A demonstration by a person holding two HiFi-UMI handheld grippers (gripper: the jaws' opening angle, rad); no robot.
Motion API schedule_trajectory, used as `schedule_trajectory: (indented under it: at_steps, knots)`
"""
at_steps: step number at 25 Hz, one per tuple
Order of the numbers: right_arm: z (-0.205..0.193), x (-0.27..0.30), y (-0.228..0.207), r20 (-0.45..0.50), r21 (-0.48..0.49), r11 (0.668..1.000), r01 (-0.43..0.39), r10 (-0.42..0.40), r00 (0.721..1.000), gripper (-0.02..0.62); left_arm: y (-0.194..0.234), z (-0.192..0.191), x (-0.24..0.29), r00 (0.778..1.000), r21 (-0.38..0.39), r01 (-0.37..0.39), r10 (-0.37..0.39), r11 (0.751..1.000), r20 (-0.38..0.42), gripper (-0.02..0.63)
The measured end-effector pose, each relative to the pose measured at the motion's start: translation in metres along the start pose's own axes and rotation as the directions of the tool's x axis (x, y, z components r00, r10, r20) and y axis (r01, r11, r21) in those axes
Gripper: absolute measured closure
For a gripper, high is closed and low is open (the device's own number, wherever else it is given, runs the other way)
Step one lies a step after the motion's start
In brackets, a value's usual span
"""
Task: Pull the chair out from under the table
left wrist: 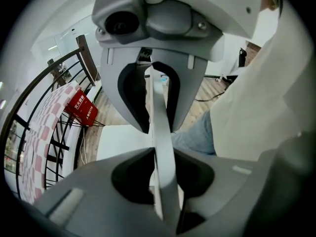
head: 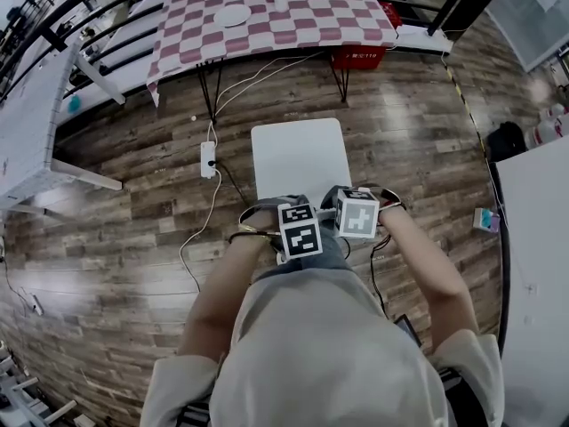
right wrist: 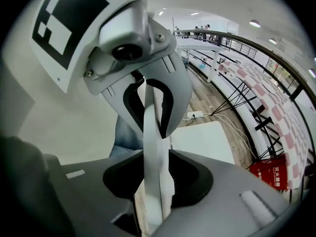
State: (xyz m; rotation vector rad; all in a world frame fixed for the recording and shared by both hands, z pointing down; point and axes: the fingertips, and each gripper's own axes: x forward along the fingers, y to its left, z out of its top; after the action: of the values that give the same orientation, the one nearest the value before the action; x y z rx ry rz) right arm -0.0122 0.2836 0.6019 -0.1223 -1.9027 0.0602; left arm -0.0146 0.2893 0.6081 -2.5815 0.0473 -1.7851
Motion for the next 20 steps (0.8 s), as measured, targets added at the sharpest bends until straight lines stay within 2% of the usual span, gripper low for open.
schedule_trajectory:
  at_steps: [8, 14, 18, 19, 20]
  knots:
    - [0.016, -0.039, -0.001, 0.036, -0.028, 1.000, 0.012, -0.011, 0.999, 0.489, -0.002, 0.000, -0.018, 1.000, 0.019, 0.002, -0.002, 1.000, -0.024, 0.517]
    - [0.019, -0.048, -0.002, 0.048, -0.032, 0.999, 0.020, -0.018, 0.999, 0.519, -0.004, 0.000, -0.030, 0.999, 0.034, 0.007, -0.005, 0.999, -0.048, 0.515]
    - [0.023, -0.049, -0.005, 0.070, -0.029, 0.999, 0.043, -0.041, 0.997, 0.551, -0.002, 0.003, -0.048, 0.999, 0.015, 0.030, -0.030, 0.999, -0.032, 0.525]
    - [0.024, -0.050, -0.007, 0.073, -0.029, 0.998, 0.051, -0.048, 0.996, 0.559, 0.002, 0.004, -0.053, 0.999, 0.008, 0.022, -0.022, 1.000, -0.024, 0.539]
    - [0.024, -0.050, -0.009, 0.074, -0.029, 0.998, 0.057, -0.055, 0.996, 0.573, 0.008, 0.005, -0.058, 1.000, 0.002, 0.004, -0.004, 1.000, -0.016, 0.587]
